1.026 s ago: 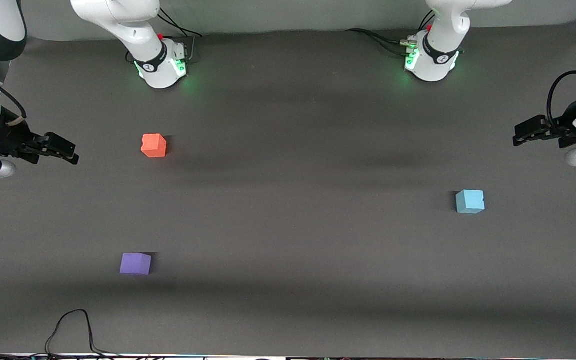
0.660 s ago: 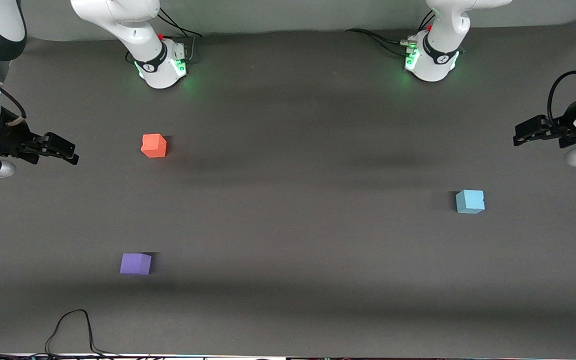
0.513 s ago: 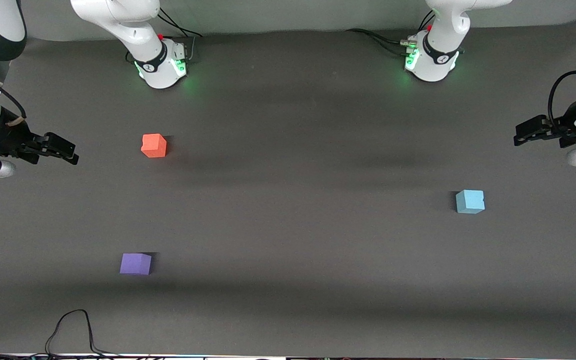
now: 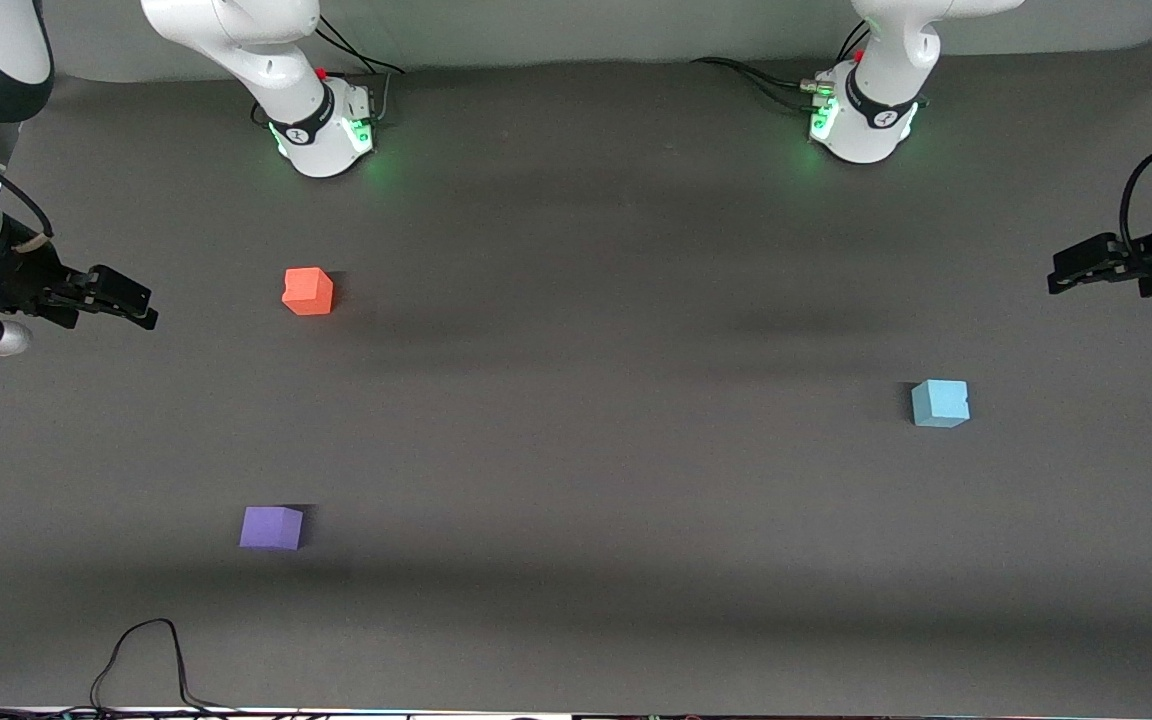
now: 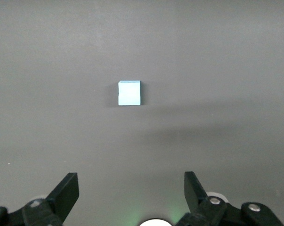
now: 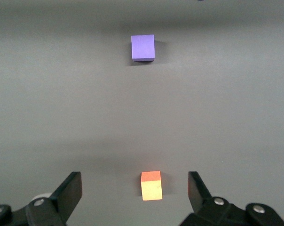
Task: Place blue block between orange and purple blocks
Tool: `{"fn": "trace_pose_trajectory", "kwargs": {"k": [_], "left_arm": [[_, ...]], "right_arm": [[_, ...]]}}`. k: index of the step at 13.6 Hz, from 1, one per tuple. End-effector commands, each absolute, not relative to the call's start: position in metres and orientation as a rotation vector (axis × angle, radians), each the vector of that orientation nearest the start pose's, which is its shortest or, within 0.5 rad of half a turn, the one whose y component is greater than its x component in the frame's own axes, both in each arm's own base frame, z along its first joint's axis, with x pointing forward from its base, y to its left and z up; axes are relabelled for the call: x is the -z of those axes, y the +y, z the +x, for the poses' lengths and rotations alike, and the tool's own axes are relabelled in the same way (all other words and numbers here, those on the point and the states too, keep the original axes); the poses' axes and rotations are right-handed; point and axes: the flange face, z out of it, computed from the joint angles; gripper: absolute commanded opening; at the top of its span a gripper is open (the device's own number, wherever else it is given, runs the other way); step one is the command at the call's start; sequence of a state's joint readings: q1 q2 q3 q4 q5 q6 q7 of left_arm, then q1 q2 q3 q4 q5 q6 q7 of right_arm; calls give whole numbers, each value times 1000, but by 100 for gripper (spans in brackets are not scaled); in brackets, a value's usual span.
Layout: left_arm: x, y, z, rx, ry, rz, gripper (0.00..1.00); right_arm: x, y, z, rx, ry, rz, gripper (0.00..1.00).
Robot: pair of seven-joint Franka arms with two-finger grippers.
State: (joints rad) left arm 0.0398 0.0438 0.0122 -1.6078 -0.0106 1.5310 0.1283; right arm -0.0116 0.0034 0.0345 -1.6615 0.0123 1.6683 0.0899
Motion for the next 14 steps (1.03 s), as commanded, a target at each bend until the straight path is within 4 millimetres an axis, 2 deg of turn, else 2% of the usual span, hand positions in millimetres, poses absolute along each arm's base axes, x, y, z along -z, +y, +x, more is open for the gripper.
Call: {"fn": "trace_pose_trajectory", "kwargs": {"k": [1, 4, 5, 7, 10, 12, 14], "left_arm": [[-559, 32, 539, -126, 235, -3132, 100], [-516, 35, 534, -117, 301, -3086, 100], [-499, 37, 533, -108, 368, -3077, 100], [-463, 43, 532, -80, 372, -3077, 100], [-404, 41, 527, -16, 397, -3071, 100], [-366, 41, 533, -18, 393, -3081, 100], [-338, 40, 541, -17, 393, -3083, 100]], "right_arm": [[-588, 12, 564, 1, 74, -3148, 100], [-585, 14, 565, -9, 76, -3153, 100], [-585, 14, 566, -9, 68, -3153, 100], [-584, 14, 567, -14, 63, -3153, 100], [-584, 14, 567, -16, 76, -3151, 100], [-582, 15, 567, -21, 64, -3150, 100], [-582, 16, 567, -26, 64, -3148, 100]]}}
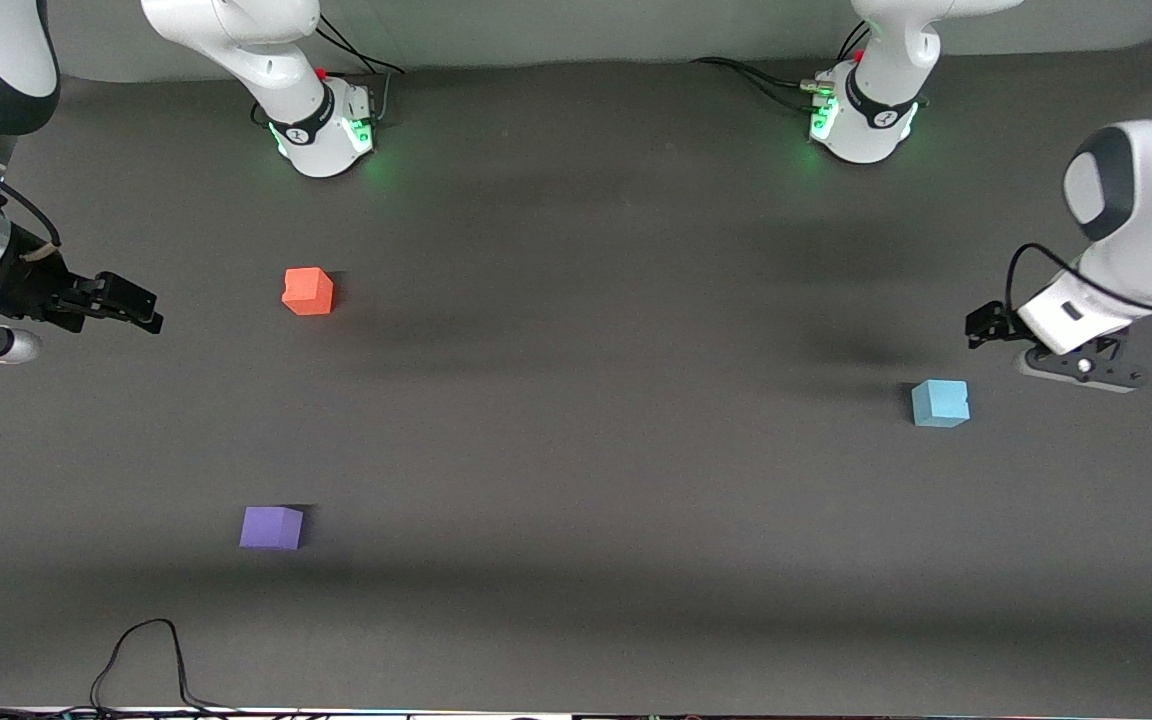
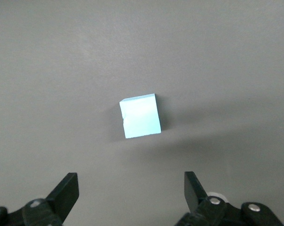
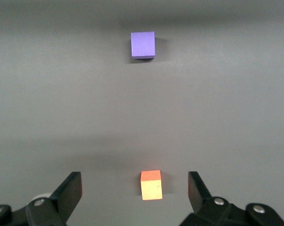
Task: Place blue block between orange and purple blocks
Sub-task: 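Reach the left gripper down over the light blue block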
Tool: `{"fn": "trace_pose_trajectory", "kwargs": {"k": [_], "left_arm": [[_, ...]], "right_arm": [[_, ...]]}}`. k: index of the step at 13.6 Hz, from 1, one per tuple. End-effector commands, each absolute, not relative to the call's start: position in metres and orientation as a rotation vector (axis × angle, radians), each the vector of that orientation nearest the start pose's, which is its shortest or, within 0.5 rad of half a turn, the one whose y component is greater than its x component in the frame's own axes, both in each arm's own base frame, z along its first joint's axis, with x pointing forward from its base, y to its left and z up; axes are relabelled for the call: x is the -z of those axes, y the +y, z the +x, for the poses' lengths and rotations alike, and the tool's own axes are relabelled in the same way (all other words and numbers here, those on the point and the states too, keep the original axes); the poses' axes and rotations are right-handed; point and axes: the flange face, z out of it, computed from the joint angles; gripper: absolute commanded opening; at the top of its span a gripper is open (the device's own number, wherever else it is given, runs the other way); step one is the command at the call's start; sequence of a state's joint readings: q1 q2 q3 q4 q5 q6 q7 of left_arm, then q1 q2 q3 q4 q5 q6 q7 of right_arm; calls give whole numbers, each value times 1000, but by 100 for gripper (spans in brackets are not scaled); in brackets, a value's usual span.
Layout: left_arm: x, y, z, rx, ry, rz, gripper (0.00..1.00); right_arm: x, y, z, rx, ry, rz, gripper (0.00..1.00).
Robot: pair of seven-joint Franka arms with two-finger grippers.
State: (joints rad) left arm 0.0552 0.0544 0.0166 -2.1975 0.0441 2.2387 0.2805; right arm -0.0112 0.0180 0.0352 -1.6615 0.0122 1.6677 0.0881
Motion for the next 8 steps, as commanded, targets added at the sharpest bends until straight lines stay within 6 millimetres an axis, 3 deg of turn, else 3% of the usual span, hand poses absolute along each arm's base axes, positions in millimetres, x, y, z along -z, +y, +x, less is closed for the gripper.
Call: {"fn": "trace_pose_trajectory", "kwargs": {"k": [1, 5, 8], "left_arm": [[-325, 39, 545, -5, 397, -3082, 100], [-259, 37, 553, 78, 417, -3072, 100], [-231, 36, 548, 93, 413, -3074, 100]], "right_arm": [[-582, 16, 567, -26, 64, -3150, 100], [-581, 18, 567, -31, 72, -3145, 100], [-581, 18, 567, -31, 79, -3144, 100]]}}
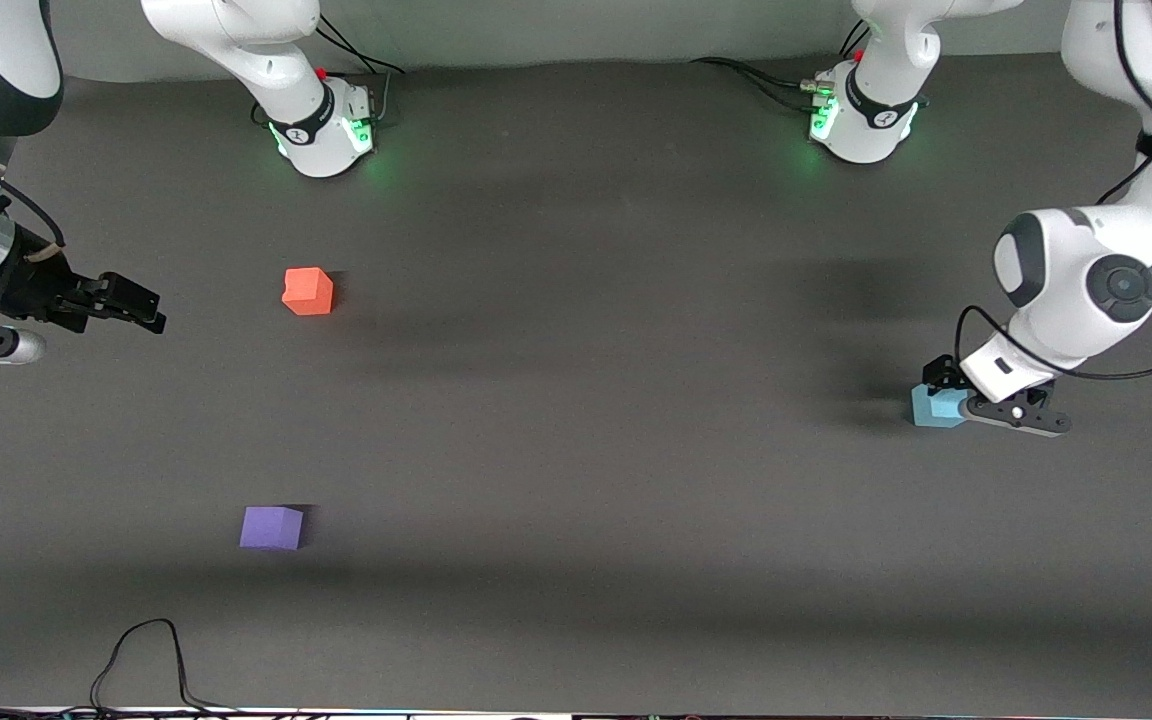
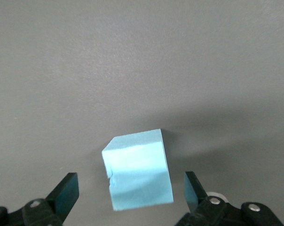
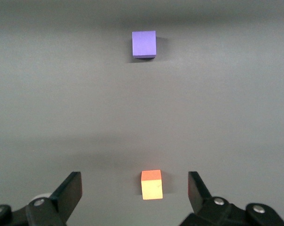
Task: Place blue block between orange and purple blocks
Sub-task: 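Reach the left gripper down over the light blue block, then close the left gripper on the light blue block and lift it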
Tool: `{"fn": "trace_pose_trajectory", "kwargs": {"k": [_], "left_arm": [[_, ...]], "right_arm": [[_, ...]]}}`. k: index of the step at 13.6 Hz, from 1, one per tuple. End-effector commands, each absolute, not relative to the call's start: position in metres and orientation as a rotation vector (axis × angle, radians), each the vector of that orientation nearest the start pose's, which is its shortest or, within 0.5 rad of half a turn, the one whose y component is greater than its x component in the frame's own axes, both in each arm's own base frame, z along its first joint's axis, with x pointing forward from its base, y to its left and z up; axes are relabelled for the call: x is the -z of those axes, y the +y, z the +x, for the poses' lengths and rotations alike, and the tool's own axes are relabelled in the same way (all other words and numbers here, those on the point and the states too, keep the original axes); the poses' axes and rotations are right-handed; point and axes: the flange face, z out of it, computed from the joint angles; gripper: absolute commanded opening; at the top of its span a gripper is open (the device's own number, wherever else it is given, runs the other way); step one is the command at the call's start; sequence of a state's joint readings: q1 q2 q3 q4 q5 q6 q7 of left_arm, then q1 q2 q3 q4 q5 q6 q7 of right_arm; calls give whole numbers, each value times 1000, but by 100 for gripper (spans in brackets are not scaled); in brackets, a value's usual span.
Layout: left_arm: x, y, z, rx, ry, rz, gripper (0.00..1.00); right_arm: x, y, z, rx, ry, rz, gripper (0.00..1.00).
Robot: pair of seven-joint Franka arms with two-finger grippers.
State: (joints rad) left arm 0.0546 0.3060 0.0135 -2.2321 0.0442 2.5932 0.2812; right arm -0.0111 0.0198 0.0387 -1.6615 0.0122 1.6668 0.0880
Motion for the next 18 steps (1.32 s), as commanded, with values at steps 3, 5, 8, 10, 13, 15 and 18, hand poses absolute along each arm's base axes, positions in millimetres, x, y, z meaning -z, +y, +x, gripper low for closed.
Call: {"fn": "trace_pose_trajectory", "kwargs": {"k": [3, 5, 8, 10, 13, 15, 18], "left_arm": [[-210, 37, 548, 98, 408, -3075, 100], [-205, 38, 550, 93, 397, -3077, 91], [-203, 39, 550, 87, 382, -3082, 52], [-206, 39, 554, 85, 368, -3085, 48], [-233, 42, 566, 77, 362, -3084, 46], [-285, 42, 582, -19, 341, -3094, 46], [-361, -8, 593, -132, 170, -3110, 46]], "right_arm": [[-581, 17, 567, -34, 82, -3144, 100], [-581, 18, 566, -33, 79, -3144, 100], [-581, 17, 567, -34, 74, -3144, 100], [-581, 17, 567, -34, 67, -3144, 100], [-581, 18, 566, -34, 74, -3144, 100], [-581, 18, 566, -34, 82, -3142, 100], [-581, 18, 566, -34, 82, -3142, 100]]}}
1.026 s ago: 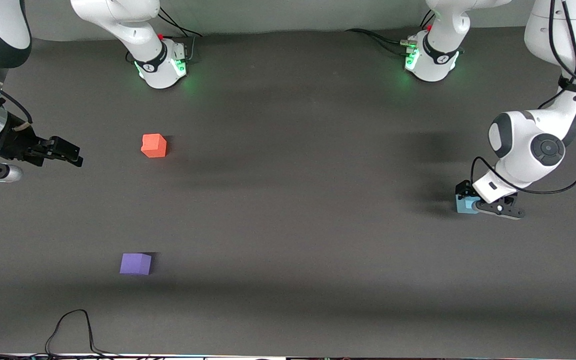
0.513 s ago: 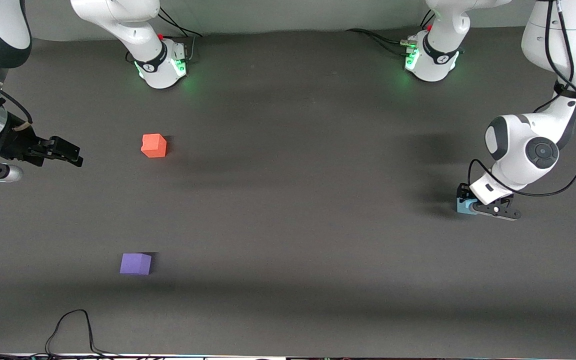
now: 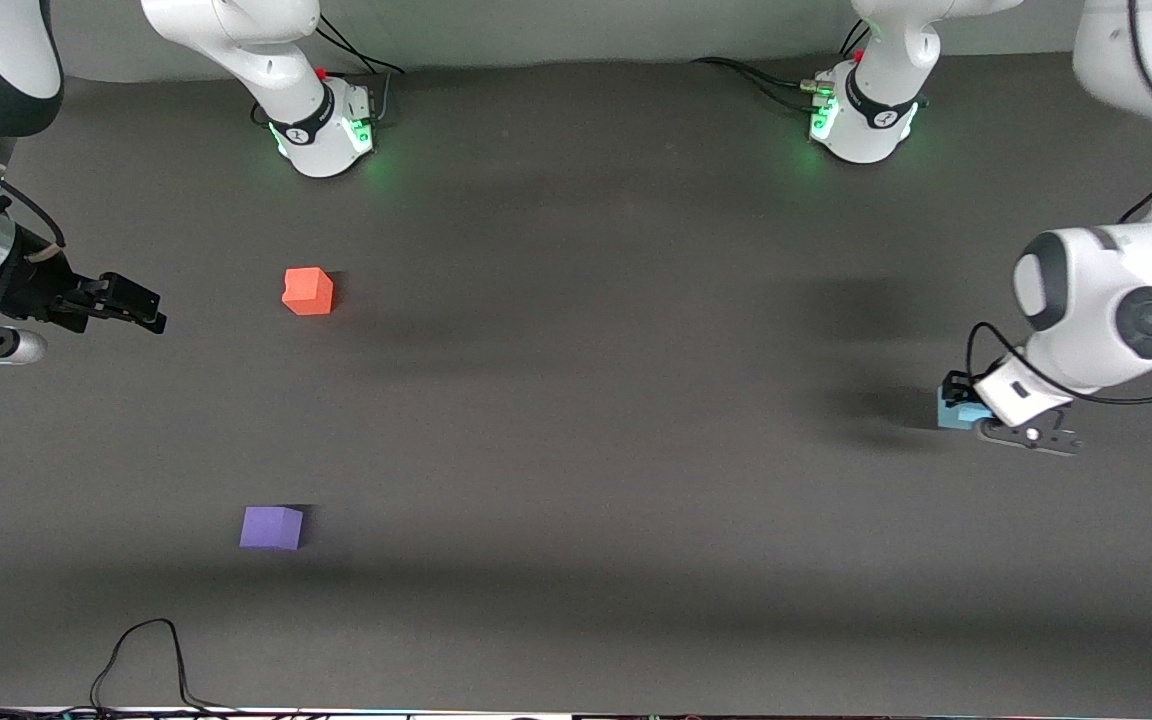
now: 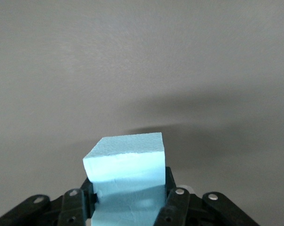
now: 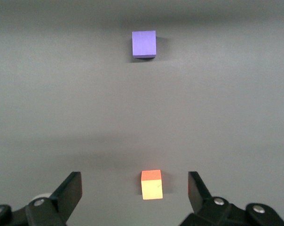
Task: Place blue block between orange and purple blocks
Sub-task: 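Close the left gripper on the light blue block and lift it, then carry the blue block toward the table middle and set it down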
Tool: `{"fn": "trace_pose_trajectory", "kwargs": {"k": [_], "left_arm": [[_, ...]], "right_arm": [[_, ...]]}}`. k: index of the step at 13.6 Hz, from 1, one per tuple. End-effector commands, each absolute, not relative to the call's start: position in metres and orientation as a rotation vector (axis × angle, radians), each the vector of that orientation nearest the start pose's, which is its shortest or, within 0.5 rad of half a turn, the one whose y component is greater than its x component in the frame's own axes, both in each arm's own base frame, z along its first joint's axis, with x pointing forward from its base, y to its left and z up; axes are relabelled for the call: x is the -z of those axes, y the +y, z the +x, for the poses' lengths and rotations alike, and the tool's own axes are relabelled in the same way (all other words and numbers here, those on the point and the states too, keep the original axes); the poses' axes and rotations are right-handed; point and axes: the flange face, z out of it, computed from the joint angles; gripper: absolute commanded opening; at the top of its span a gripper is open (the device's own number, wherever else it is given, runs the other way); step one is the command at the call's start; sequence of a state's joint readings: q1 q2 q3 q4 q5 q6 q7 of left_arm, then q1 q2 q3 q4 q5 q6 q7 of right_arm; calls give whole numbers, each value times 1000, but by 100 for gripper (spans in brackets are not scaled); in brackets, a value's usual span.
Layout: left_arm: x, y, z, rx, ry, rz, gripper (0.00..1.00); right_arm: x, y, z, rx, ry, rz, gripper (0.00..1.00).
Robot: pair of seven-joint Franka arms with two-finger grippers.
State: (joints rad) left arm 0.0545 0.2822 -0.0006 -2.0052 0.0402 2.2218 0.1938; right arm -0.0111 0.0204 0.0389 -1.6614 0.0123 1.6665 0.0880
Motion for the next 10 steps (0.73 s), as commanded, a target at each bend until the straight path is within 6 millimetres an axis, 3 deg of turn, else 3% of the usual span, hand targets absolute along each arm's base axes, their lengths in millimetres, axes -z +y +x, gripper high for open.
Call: {"fn": "trace_pose_trajectory", "kwargs": {"k": [1, 4, 6, 8, 10], "left_arm": [[-375, -41, 590, -150, 120, -3109, 46], [-401, -185, 573, -134, -10, -3104, 45], [-402, -275, 555, -95, -81, -3115, 44], [-391, -373, 533, -71, -111, -3118, 43], [-364, -468, 503, -51, -116, -3119, 43]], "right_arm": [[-581, 18, 566, -33, 82, -3144, 100], [-581, 19, 566, -34, 79, -3142, 100], [-581, 18, 566, -34, 82, -3142, 100], [-581, 18, 566, -34, 75, -3142, 100], [-581, 18, 566, -34, 79, -3142, 100]]}}
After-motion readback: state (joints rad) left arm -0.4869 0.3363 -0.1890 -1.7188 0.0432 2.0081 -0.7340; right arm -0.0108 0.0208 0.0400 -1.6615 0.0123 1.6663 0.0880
